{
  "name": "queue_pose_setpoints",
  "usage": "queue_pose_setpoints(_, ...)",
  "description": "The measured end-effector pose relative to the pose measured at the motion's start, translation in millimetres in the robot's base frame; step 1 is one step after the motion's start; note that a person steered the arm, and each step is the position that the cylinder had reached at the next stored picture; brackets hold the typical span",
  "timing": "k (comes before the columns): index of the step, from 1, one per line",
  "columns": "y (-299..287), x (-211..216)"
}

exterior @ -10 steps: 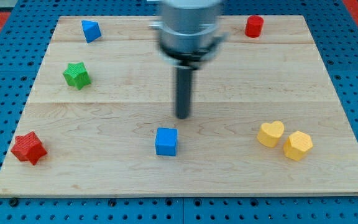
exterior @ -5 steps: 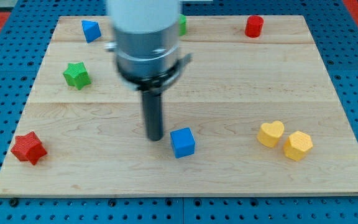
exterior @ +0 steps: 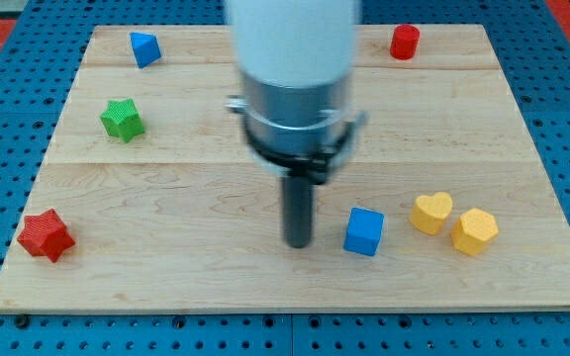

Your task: Place the blue cube to the bottom left of the yellow heart

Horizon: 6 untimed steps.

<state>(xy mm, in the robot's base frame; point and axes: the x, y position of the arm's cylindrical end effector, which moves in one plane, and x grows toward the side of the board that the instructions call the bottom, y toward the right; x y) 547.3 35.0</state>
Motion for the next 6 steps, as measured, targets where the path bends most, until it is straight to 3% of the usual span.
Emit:
queue_pose_setpoints(1, 48, -36)
queue_pose_setpoints(3, -30, -12)
queue_pose_setpoints(4, -49, -22)
queue_pose_setpoints(6, -142, -211)
